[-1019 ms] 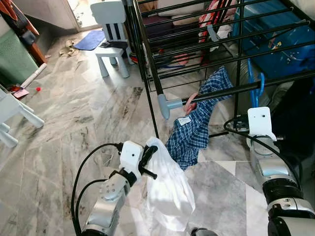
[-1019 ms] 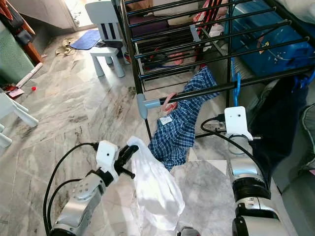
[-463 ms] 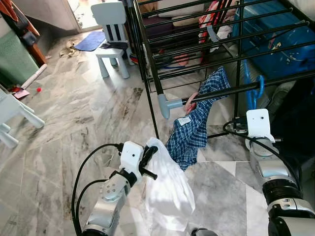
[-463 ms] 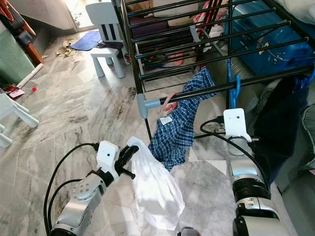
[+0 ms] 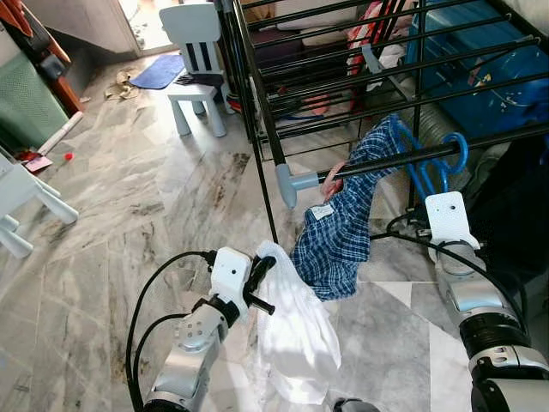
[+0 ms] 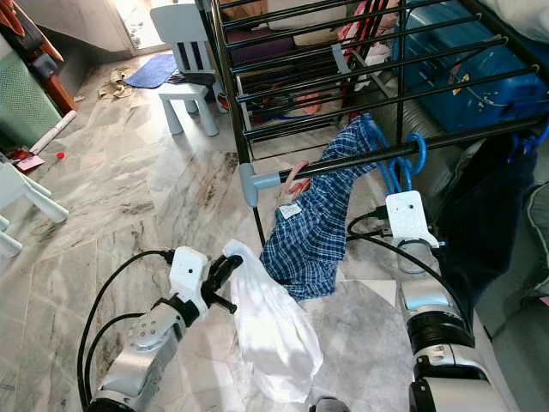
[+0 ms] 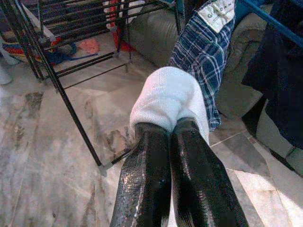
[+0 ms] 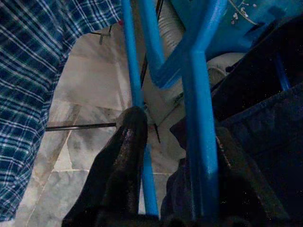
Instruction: Hang hanger
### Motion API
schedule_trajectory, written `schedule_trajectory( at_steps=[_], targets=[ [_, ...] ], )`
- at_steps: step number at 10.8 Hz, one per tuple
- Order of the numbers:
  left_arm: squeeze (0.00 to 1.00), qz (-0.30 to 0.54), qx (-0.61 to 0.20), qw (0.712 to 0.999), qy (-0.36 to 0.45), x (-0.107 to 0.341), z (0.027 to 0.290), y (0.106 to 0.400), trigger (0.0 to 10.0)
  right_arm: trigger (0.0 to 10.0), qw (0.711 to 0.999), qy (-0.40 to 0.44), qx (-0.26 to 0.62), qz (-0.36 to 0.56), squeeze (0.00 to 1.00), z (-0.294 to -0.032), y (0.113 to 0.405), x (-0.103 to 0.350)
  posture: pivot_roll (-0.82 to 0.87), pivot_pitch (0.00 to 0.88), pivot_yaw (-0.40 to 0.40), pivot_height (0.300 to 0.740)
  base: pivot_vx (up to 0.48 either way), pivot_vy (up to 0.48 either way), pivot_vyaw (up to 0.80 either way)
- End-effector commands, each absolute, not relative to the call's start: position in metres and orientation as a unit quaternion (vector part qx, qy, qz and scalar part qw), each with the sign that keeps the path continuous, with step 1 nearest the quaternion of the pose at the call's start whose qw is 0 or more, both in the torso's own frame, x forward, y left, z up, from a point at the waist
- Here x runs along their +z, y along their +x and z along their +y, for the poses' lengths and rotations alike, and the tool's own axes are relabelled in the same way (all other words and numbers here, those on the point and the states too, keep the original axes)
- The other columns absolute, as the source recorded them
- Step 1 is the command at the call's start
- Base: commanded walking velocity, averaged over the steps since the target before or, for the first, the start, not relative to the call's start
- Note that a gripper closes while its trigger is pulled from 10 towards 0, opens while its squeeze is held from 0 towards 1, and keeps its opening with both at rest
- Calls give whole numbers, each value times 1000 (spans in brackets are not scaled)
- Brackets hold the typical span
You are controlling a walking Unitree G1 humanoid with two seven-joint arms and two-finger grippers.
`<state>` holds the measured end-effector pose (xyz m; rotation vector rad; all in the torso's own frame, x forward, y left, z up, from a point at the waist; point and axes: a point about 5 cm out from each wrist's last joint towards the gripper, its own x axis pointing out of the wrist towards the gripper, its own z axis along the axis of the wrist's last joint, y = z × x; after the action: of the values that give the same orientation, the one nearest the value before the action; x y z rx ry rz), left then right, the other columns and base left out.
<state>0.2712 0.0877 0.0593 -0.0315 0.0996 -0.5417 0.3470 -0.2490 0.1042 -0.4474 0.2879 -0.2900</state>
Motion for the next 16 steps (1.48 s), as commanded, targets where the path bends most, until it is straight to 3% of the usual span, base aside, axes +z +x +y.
schedule_trajectory(
  at_steps=[1,2,3,4,5,6,7,16],
  targets=[
    [0,46,-261,964,-7,61,91,274,10000,10000,956,-224,-128,138,1000,-245,350,106,-132,86,141,740,0,0,0],
    [0,48,-261,964,-6,60,91,274,10000,10000,958,-225,-118,134,808,-243,353,109,-133,85,139,740,0,0,0],
    [0,49,-260,964,-6,60,91,273,10000,10000,957,-231,-110,134,0,-242,355,112,-133,85,138,740,0,0,0],
    [0,50,-260,964,-6,59,91,273,10000,10000,957,-233,-108,135,0,-243,355,112,-135,84,136,740,0,0,0],
    [0,52,-261,964,-7,58,90,273,10000,8784,958,-234,-101,135,0,-242,356,112,-136,83,135,740,0,0,0],
    [0,53,-261,964,-6,58,90,273,10000,549,958,-232,-98,134,0,-242,356,113,-137,83,136,740,0,0,0],
    [0,54,-261,964,-6,57,90,273,10000,0,959,-231,-95,133,0,-241,357,113,-138,84,136,740,0,0,0],
    [0,64,-262,963,2,53,92,274,10000,0,958,-228,-70,157,0,-239,347,97,-139,91,150,740,0,0,0]
  ],
)
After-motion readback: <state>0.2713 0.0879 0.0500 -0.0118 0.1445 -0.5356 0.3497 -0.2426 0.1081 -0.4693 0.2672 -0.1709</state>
